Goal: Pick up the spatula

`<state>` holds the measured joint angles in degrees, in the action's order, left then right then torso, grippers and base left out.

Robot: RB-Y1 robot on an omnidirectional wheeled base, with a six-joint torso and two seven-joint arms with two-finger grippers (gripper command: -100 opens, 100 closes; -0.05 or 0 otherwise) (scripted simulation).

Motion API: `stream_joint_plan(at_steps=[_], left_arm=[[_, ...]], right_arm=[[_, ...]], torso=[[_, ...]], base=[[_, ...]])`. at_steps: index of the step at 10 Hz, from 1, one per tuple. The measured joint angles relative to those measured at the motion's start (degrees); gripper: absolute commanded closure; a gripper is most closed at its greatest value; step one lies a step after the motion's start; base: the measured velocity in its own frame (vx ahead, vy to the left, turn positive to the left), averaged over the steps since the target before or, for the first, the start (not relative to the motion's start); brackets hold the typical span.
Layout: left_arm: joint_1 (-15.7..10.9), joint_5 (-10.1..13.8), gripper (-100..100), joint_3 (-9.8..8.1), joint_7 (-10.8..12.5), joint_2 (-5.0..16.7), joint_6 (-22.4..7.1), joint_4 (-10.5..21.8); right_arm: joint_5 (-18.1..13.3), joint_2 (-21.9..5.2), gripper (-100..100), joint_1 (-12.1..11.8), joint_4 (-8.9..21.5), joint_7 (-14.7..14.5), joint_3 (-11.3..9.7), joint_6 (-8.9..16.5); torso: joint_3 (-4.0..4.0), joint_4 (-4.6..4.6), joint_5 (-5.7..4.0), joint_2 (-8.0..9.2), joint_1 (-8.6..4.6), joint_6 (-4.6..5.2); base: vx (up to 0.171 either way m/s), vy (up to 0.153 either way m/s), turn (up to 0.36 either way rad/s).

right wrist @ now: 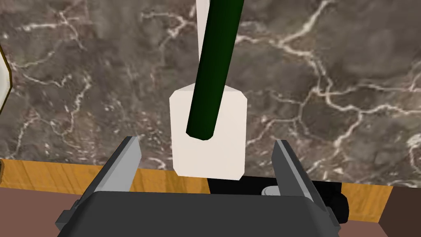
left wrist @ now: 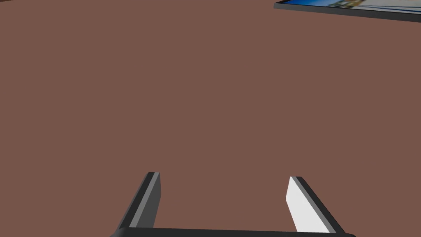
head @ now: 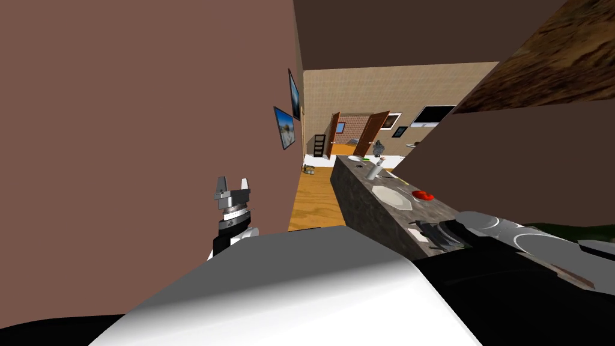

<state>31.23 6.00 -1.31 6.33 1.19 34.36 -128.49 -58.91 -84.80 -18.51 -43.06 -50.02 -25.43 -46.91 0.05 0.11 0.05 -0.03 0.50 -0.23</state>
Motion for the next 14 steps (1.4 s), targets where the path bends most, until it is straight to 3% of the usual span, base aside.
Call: stream_joint_plan(at_steps=[1,2,5,8,10,11,12,13,14], left_arm=[[0.0,0.0,0,0.00,0.0,0.0,0.0,0.0],[0.0,0.0,0,0.00,0.0,0.0,0.0,0.0],[0.0,0.0,0,0.00,0.0,0.0,0.0,0.0],[0.0,0.0,0,0.00,0.0,0.0,0.0,0.0],[0.0,0.0,0,0.00,0.0,0.0,0.0,0.0],[0.0,0.0,0,0.00,0.0,0.0,0.0,0.0],[0.0,0.0,0,0.00,0.0,0.0,0.0,0.0],[0.0,0.0,0,0.00,0.0,0.0,0.0,0.0],[0.0,0.0,0,0.00,0.0,0.0,0.0,0.0]], right_arm=[[-1.2,0.5,-100,0.1,1.7,-0.6,-0.3,0.3],[-2.0,0.0,-100,-2.1,1.3,-0.5,-0.2,1.5],[-3.3,1.1,-100,-1.2,4.1,-1.4,-0.7,1.6],[-4.9,1.8,-100,-2.6,5.3,-1.6,-1.1,2.5],[-6.3,3.3,-100,-0.9,8.5,-2.7,-1.7,2.2],[-6.4,3.4,0,-0.8,8.7,-2.9,-1.7,2.1],[-6.4,3.4,-100,-0.8,8.7,-2.9,-1.7,2.1],[-6.6,4.6,-100,-0.3,9.9,-3.2,-2.0,2.3],[-6.5,5.4,-100,-1.3,9.0,-2.4,-2.4,3.3]], torso=[[0.00,0.00,-0.02,-0.01,-0.04,-0.03],[-0.01,0.00,-0.02,-0.01,-0.09,-0.03],[0.07,0.03,0.02,0.13,0.16,0.00],[0.04,0.02,0.00,0.06,0.05,-0.01],[0.05,0.02,-0.01,0.08,0.05,-0.01],[0.07,0.03,0.02,0.12,0.13,0.00],[0.08,0.03,0.03,0.14,0.19,0.00],[0.10,0.04,0.00,0.17,0.06,-0.03],[0.12,0.05,-0.03,0.20,-0.07,-0.01]], base=[[0.045,-0.081,0.167],[0.034,-0.069,0.060],[0.013,-0.021,0.018],[0.026,-0.044,0.046],[0.013,-0.030,0.027],[0.000,0.000,0.000],[-0.010,-0.045,0.115],[-0.016,-0.084,0.136],[-0.033,-0.086,0.089]])
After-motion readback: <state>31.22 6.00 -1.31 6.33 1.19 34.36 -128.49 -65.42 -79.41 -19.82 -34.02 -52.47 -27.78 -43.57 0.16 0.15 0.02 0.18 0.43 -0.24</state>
